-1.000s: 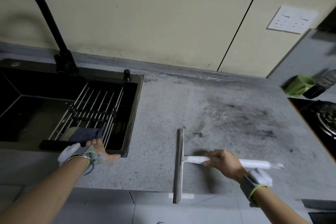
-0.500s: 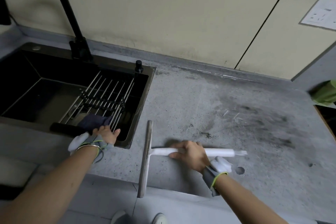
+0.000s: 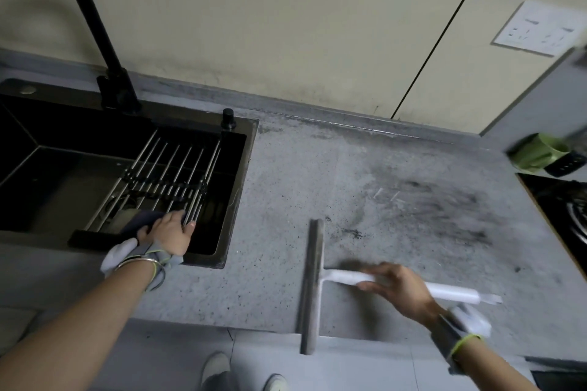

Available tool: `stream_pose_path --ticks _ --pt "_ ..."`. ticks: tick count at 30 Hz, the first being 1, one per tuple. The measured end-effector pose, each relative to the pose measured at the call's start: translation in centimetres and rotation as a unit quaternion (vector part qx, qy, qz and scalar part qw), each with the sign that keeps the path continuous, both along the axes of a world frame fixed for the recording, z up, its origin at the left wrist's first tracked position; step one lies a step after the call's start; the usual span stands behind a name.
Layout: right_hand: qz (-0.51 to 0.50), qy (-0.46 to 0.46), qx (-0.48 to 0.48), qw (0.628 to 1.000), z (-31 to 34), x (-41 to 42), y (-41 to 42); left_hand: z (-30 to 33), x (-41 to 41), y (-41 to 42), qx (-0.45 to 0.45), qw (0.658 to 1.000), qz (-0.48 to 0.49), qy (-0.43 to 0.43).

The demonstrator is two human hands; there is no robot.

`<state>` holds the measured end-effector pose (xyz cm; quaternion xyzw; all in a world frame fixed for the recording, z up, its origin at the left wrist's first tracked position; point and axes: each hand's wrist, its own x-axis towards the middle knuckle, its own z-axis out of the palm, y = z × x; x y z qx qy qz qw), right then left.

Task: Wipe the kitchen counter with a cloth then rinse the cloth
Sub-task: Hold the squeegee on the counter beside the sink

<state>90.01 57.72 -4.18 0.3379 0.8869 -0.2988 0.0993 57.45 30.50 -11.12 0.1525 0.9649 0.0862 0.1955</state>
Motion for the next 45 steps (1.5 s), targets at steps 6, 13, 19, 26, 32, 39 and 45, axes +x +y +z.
stream_pose_path --ticks 6,13,19,26,32,39,45 --pt "-0.023 -0.026 0.019 0.999 0.0 1.7 0.0 -1.0 -0.7 0.6 -0.018 0.998 -0.059 -0.008" --pt "-0.008 -0.014 0.015 1.0 -1.0 -0.8 -1.8 -1.5 -0.7 0.6 -0.025 0.996 -0.079 -0.025" --pt "0.007 0.0 -0.001 1.0 -1.6 -3.7 -3.2 -0.9 -1.0 0.0 -0.038 0.993 -0.09 -0.071" --pt "0.008 0.019 -0.026 0.999 -2.2 -6.4 -4.7 -0.1 -0.3 0.3 -0.045 0.989 -0.105 -0.089" --pt "0.044 0.049 -0.012 0.998 -2.6 -9.9 -7.8 0.2 0.0 0.0 -0.047 0.989 -0.112 -0.088" --pt "-0.014 0.075 -0.04 0.996 -1.1 -8.2 -6.8 0.3 0.2 -0.4 -0.066 0.986 -0.149 -0.045" --pt "-0.097 0.04 -0.052 0.993 0.7 -2.2 -2.1 0.0 0.5 0.1 -0.099 0.977 -0.183 0.049"
